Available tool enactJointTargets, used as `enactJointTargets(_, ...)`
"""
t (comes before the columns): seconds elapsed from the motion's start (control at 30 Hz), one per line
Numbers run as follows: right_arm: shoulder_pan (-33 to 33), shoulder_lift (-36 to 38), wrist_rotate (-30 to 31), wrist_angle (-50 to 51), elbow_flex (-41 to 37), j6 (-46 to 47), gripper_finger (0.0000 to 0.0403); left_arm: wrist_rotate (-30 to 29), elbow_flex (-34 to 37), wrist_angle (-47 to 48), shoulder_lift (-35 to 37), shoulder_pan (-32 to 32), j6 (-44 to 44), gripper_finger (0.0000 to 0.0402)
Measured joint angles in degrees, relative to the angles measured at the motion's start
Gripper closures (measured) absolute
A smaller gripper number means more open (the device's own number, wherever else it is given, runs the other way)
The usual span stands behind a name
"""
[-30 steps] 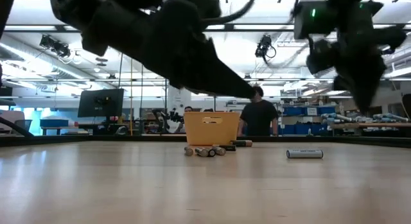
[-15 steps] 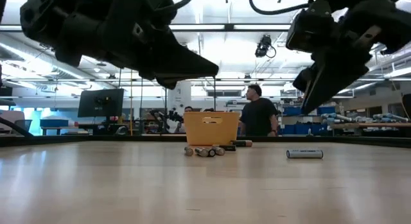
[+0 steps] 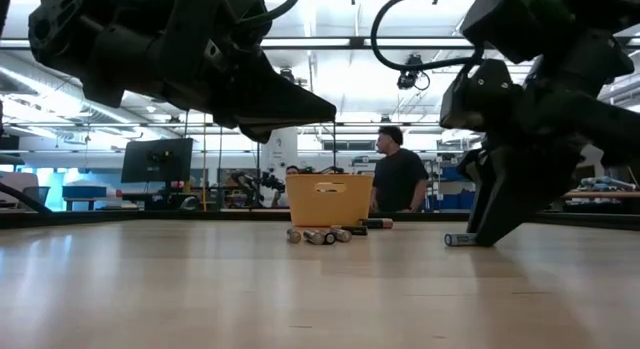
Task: Sort batteries
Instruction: Put the white battery into the blue bin
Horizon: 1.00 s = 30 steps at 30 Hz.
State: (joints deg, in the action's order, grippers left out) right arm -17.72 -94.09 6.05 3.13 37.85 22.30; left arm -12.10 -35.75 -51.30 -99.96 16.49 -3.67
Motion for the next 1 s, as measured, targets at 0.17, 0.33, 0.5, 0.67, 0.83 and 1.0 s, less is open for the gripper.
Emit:
enactJointTargets(0.17, 0.00, -1.73, -0.22, -0.16, 0.13, -0.99, 0.0328, -0.02, 0.00, -0.04, 0.00, 0.00, -0.01, 0.0396)
enactJointTargets(0.33, 0.20, 0.33, -2.12, 0.16, -0.05, -1.75, 0.0363, -0.02, 0.00, -0.01, 0.00, 0.00, -0.01, 0.0396)
enactJointTargets(0.5, 0.36, 4.11, -5.62, 8.26, 2.34, -3.37, 0.0363, -0.02, 0.00, -0.01, 0.00, 0.00, -0.01, 0.0396)
enactJointTargets(0.67, 0.07, 6.78, -5.38, 21.33, 9.30, -4.36, 0.0363, -0.04, 0.00, 0.01, 0.00, 0.02, -0.01, 0.0396)
enactJointTargets(0.83, -2.56, 9.54, -6.61, 34.55, 17.38, -2.75, 0.0363, -0.04, -0.02, 0.06, -0.02, 0.00, -0.01, 0.0396)
enactJointTargets(1.0, -8.76, 11.95, -7.87, 48.62, 23.94, 4.85, 0.0364, -0.04, 0.00, 0.27, -0.04, 0.00, -0.01, 0.0396)
